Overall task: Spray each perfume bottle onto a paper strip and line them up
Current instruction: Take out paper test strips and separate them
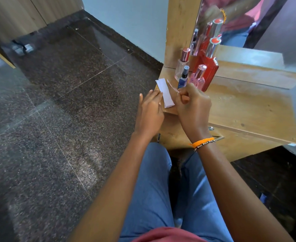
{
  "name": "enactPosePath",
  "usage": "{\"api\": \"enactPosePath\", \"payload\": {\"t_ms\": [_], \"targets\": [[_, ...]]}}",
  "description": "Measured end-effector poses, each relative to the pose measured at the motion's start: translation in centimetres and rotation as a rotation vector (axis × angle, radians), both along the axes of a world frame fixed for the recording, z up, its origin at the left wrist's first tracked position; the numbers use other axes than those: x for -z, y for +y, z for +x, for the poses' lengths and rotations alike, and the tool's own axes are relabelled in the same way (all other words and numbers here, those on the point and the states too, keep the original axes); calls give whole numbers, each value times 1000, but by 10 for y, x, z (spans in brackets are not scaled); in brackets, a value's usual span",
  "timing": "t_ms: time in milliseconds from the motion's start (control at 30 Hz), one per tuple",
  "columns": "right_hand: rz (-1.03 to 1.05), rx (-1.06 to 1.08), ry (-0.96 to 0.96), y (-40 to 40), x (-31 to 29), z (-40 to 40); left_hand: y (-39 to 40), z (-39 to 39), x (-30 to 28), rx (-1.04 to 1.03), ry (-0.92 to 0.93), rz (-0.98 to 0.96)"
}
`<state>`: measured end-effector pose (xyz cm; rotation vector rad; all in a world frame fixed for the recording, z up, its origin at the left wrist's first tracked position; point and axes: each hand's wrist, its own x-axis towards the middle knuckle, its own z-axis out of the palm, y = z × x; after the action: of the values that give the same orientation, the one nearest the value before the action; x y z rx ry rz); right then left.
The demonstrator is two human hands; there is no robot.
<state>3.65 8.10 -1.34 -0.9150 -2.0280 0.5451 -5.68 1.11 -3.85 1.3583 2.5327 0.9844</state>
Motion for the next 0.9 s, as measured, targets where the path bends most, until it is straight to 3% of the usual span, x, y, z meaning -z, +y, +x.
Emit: {"api": "enactPosePath", "payload": {"t_ms": [200,433,600,733,900], "targets": [[-106,42,210,-4,-14,15,0,-2,-2,24,-84,39],[-321,0,392,-1,-30,43,-3,25,-26,24,-237,315],[-504,21,477,15,-29,63,3,49,-35,135,-444,225],[-508,66,496,24,-27,73,11,64,-30,163,-583,169],[-319,174,482,32,-33,82,21,77,-26,102,-668,163]]}}
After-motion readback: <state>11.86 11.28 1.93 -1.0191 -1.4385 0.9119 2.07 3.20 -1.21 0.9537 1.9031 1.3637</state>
